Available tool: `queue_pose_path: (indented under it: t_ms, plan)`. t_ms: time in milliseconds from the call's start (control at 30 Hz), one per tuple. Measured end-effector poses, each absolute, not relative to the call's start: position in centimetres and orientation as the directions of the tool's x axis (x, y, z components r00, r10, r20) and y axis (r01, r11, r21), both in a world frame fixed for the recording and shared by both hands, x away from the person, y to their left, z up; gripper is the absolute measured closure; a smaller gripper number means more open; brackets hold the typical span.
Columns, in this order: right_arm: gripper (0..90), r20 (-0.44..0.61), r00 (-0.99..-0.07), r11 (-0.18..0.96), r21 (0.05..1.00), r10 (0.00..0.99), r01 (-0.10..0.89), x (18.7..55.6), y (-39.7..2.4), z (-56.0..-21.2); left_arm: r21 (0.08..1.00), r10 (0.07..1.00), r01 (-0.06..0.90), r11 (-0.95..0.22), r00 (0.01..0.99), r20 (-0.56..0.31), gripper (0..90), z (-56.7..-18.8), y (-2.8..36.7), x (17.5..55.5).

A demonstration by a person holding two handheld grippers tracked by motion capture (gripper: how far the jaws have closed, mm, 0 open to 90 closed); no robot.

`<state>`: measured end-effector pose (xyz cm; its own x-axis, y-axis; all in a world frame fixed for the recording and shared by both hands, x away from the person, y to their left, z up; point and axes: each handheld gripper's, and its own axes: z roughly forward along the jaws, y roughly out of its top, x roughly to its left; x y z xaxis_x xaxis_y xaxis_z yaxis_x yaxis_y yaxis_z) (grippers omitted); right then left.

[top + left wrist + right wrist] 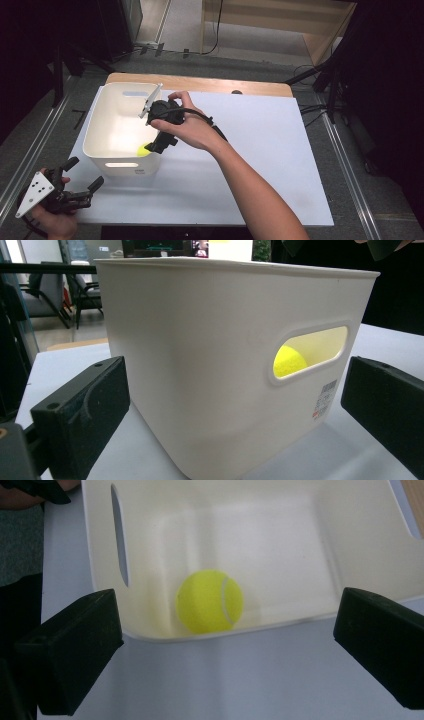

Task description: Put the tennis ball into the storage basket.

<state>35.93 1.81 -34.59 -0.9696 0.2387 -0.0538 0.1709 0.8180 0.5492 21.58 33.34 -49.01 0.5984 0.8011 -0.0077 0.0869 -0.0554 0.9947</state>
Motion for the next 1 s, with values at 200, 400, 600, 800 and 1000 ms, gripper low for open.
queue_pose_path:
  t_ms: [200, 400, 600, 800, 1000]
  plan:
    - [0.0, -0.040, -0.963, 0.801, 0.564, 0.268, 0.199, 36.0, 0.3, -34.7, 0.995, 0.801, 0.088, -0.056, 0.599, -0.008, 0.0, -49.0, 33.3, 21.6]
    - [0.0, -0.041, -0.955, 0.792, 0.569, 0.294, 0.219, 36.0, -1.4, -34.8, 0.994, 0.801, 0.089, -0.056, 0.598, -0.008, 0.0, -49.0, 33.3, 21.6]
    - [0.0, -0.035, -0.947, 0.781, 0.576, 0.318, 0.241, 35.9, -3.0, -35.3, 0.994, 0.802, 0.089, -0.058, 0.598, -0.007, 0.0, -49.0, 33.3, 21.6]
    - [0.0, -0.035, -0.938, 0.766, 0.588, 0.344, 0.259, 35.8, -4.6, -35.8, 0.994, 0.802, 0.091, -0.057, 0.598, -0.009, 0.0, -49.0, 33.3, 21.6]
    - [0.0, -0.028, -0.927, 0.749, 0.599, 0.373, 0.283, 35.7, -6.0, -36.3, 0.994, 0.802, 0.091, -0.056, 0.598, -0.009, 0.0, -49.1, 33.3, 21.6]
